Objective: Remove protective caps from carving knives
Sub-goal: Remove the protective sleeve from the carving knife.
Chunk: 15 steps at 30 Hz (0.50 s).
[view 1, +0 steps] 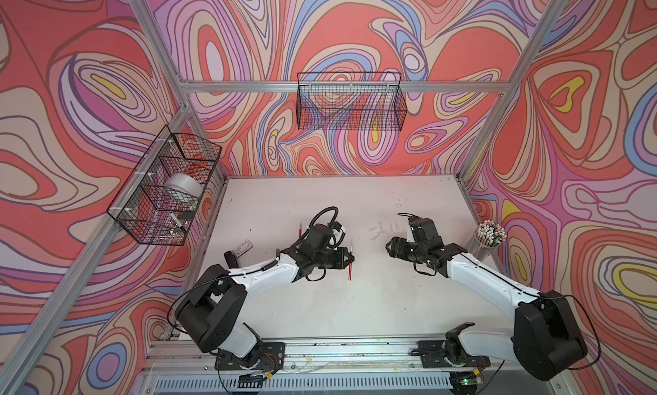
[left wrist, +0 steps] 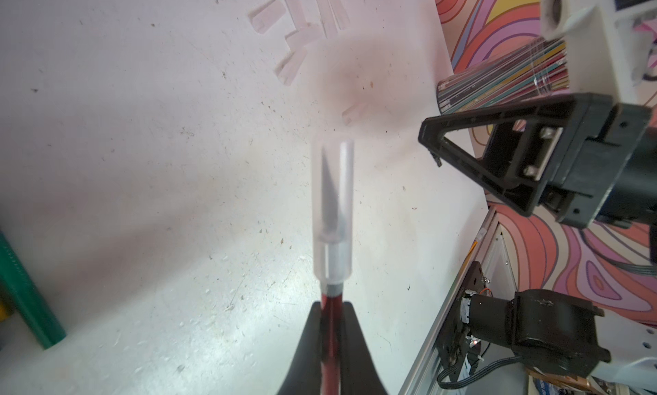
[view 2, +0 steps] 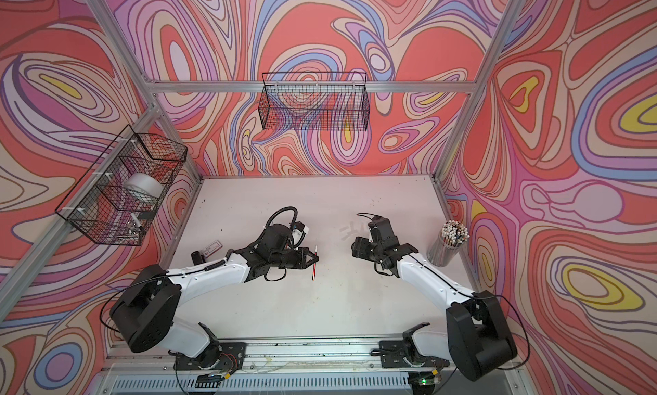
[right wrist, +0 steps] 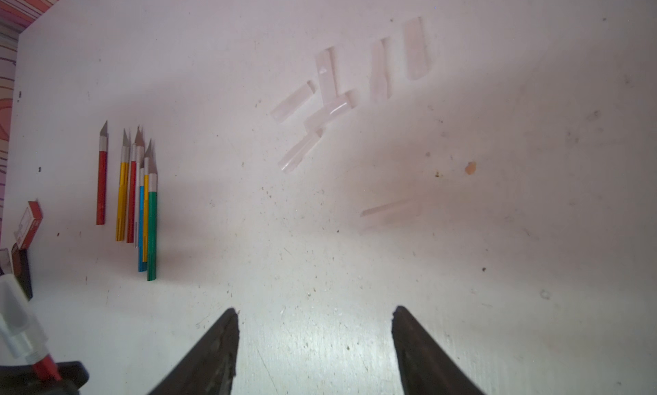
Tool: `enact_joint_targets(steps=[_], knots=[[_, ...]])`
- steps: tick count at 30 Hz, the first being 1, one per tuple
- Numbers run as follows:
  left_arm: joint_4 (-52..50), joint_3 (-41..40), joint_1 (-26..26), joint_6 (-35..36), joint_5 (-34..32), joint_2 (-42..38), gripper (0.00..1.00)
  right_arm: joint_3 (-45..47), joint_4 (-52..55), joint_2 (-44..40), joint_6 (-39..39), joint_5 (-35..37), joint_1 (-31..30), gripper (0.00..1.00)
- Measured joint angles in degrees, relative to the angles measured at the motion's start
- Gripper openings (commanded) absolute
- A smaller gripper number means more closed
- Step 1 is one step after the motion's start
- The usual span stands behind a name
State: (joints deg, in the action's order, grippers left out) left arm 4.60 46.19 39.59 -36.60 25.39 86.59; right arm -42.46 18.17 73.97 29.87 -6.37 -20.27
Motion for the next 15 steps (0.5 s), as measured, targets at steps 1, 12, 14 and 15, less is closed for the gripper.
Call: enact_joint_targets(steps=[1,12,14,15], knots=[[-0.5,0.0,0.0,0.4,0.1,0.0,0.04,0.0,-0.6,0.2,-0.4,-0.5,0.0,0.70],[-3.6,0.8,0.0,6.1,3.1,-0.5,0.06,-1.6,-4.7,4.3,-1.3,-9.5,0.0,0.59],[-4.3,0.9,0.0,7.1,3.3,-0.7,0.06,-1.6,-6.8,5.1,-0.6,-13.2,0.0,0.56],[-4.5,1.0,0.0,7.5,3.5,-0.7,0.06,-1.6,-8.0,5.6,-0.1,-15.1,0.0,0.54]])
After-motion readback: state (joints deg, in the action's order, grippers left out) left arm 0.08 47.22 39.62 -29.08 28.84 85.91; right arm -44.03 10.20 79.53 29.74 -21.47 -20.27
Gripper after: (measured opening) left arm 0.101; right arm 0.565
